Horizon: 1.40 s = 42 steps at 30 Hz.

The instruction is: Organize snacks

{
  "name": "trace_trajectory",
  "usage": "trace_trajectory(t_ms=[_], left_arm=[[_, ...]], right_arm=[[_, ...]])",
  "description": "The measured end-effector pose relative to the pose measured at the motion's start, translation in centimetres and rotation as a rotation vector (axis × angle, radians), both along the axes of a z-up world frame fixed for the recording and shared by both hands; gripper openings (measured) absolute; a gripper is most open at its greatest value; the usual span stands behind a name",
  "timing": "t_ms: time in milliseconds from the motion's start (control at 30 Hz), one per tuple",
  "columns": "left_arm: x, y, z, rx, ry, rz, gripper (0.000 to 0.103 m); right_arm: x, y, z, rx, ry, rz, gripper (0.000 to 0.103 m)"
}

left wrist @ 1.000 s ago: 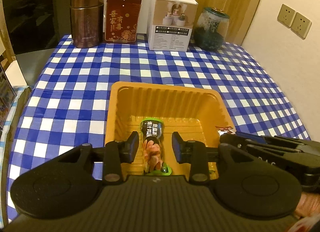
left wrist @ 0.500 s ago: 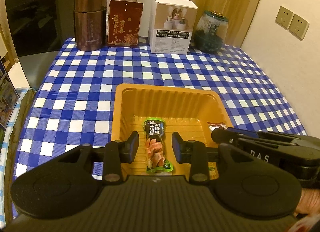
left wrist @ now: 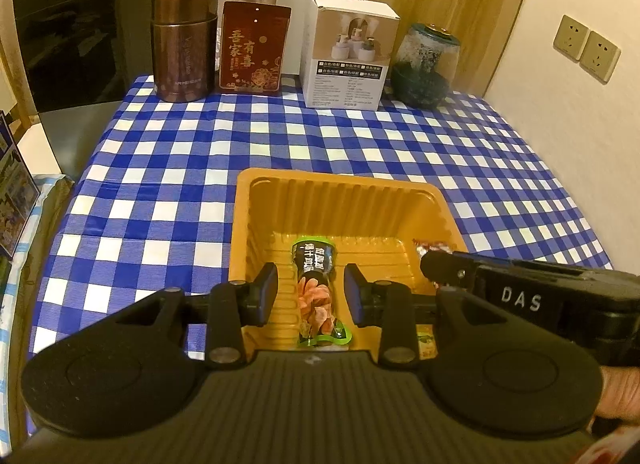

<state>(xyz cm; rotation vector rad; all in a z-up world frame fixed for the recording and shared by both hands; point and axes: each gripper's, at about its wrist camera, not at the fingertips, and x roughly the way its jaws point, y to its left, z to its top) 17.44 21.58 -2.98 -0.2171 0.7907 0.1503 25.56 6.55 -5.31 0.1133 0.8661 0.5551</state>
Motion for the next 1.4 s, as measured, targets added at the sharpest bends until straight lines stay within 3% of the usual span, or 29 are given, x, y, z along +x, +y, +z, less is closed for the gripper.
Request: trace_trajectory(t_ms=[67, 100, 167, 433, 633, 833, 967, 1100, 1400], left_arm=[[-0.1, 0.0, 0.0, 0.003, 0.000, 0.004, 0.033], [-0.1, 0.1, -0.1, 0.004, 0.001, 0.007, 0.034], [-0.1, 0.1, -0.1, 0.003, 0.003, 0.011, 0.036], [-0.2, -0.1, -0.4, 0.004, 0.007, 0.016, 0.039], [-0.3, -0.5, -0.2, 0.014, 0.009, 0.010, 0.048], [-1.0, -0.7, 0.3, 0.030, 0.004, 0.020, 0.062], [-1.8, -1.0, 0.7, 0.046, 0.000, 0.032, 0.078], [-2.6, -1.2, 1.0, 0.047, -0.004, 0.036, 0.089], [-4.7, -1.7, 1.9, 0.049, -0.015, 0.050, 0.103]], right_arm=[[0.2, -0.2, 0.0, 0.031, 0.000, 0.003, 0.028], [0.3, -0.3, 0.0, 0.042, 0.003, -0.002, 0.043], [0.5, -0.8, 0.1, 0.071, -0.002, -0.028, 0.061], [0.9, -2.6, 0.2, 0.063, 0.003, -0.069, 0.061], [0.3, -2.7, 0.1, 0.031, 0.013, -0.071, 0.061], [-0.6, -3.1, 0.2, 0.013, 0.021, -0.064, 0.061], [-1.2, -3.6, 0.7, 0.003, 0.022, -0.071, 0.062], [-1.9, -4.2, 1.4, -0.005, 0.017, -0.080, 0.068], [-3.8, -5.4, 2.9, -0.020, 0.000, -0.077, 0.079]])
